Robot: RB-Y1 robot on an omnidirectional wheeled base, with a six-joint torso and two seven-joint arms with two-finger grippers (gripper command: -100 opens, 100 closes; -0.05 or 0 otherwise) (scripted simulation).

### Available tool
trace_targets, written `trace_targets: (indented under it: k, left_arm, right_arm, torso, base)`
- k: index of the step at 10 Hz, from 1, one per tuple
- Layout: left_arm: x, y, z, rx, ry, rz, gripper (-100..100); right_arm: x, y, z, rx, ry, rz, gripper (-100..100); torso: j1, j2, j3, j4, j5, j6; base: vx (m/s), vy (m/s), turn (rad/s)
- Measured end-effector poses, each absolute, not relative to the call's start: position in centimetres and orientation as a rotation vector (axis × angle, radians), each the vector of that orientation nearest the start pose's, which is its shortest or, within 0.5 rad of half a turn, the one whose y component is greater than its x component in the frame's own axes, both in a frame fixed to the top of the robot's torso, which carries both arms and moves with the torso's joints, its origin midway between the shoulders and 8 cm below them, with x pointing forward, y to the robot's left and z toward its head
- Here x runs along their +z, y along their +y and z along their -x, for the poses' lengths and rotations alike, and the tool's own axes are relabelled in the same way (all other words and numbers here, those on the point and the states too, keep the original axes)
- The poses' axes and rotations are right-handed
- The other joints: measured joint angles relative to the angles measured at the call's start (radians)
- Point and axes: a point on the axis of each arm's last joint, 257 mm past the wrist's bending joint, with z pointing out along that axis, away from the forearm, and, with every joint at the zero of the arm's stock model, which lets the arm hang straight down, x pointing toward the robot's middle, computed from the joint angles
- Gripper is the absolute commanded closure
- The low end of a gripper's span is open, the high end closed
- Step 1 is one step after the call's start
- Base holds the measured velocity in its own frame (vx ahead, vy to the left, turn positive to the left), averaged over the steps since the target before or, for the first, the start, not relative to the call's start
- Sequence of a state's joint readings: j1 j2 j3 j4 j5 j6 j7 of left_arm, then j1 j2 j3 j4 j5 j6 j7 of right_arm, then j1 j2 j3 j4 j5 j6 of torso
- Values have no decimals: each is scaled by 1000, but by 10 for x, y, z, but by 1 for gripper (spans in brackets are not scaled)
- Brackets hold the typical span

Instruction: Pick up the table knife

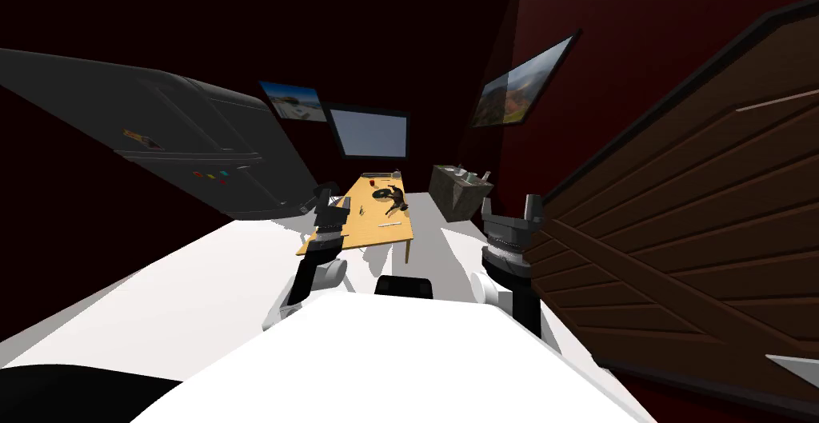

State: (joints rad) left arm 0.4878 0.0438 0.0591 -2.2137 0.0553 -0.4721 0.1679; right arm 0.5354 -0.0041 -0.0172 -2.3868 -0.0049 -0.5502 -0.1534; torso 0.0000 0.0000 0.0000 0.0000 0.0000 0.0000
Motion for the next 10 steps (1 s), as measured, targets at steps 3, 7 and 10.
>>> trace_targets:
  k: [3,7,10]
  left_arm:
    - [-16,301,-362,-1430,672,800,-100]
    - [-41,298,-368,-1446,771,864,-100]
    - [-85,302,-381,-1433,884,962,-100]
  right_arm:
    - [69,-280,-309,1449,491,-601,0]
    - [69,-280,-309,1449,491,-601,0]
    - [69,-280,-309,1449,491,-601,0]
  torso:
    - [-10,5,3,1,-2,0]
    - [-14,3,2,1,-3,0]
    - [-13,1,1,0,-3,0]
  base:
    - [-72,-154,84]
    - [-43,-207,132]
    - [-21,-189,157]
